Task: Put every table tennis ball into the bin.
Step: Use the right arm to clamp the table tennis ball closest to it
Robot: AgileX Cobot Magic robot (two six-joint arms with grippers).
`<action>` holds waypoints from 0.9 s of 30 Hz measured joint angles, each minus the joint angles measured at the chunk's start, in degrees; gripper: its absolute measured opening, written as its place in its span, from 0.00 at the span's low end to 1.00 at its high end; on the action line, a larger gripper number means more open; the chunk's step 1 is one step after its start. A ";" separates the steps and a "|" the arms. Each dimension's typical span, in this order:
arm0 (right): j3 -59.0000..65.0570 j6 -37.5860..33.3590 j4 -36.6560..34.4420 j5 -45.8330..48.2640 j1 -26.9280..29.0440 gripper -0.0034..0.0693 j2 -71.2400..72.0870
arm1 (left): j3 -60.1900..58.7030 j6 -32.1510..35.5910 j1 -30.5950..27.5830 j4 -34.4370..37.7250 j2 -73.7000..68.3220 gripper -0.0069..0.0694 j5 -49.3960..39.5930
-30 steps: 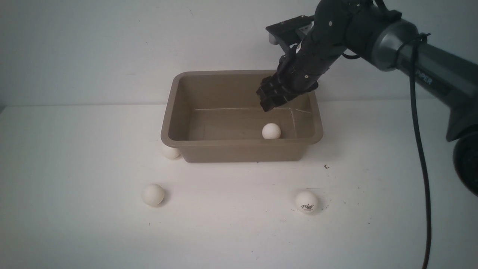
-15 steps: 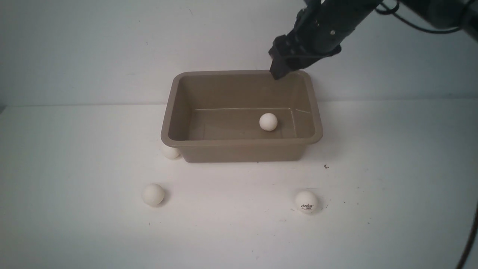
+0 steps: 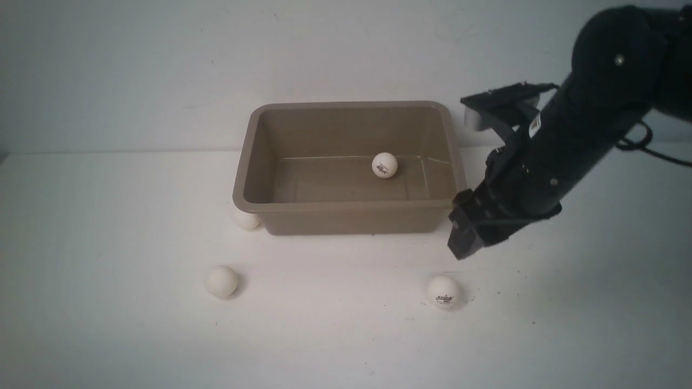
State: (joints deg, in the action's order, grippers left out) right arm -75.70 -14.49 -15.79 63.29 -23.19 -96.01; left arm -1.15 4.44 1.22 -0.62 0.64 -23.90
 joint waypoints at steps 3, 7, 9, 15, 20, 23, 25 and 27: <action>3.87 -1.48 -1.48 -3.80 0.00 0.68 0.83 | 0.00 0.00 0.00 0.00 0.00 0.74 0.00; 5.36 -3.39 -3.72 -6.57 -0.06 0.68 -0.50 | 0.00 0.00 0.00 0.00 0.00 0.74 0.00; 5.36 -3.99 -3.80 -7.86 -0.46 0.68 -1.45 | 0.00 0.00 0.00 0.00 0.00 0.74 0.00; 5.36 -4.43 -2.36 -10.89 -2.38 0.68 -4.15 | 0.00 0.00 0.00 0.00 0.00 0.74 0.00; 5.36 -3.71 -0.26 -12.49 -2.71 0.68 -6.37 | 0.00 0.00 0.00 0.00 0.00 0.74 0.00; 5.36 -3.28 1.03 -13.32 -2.71 0.68 -7.71 | 0.00 0.00 0.00 0.00 0.00 0.74 0.00; 5.36 -3.11 1.27 -13.95 -2.71 0.68 -8.61 | 0.00 0.00 0.00 0.00 0.00 0.74 0.00; 5.36 -3.11 1.27 -14.49 -2.71 0.68 -9.37 | 0.00 0.00 0.00 0.00 0.00 0.74 0.00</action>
State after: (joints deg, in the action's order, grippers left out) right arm -70.34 -17.60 -14.52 48.80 -25.89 -105.38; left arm -1.15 4.44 1.22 -0.62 0.64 -23.90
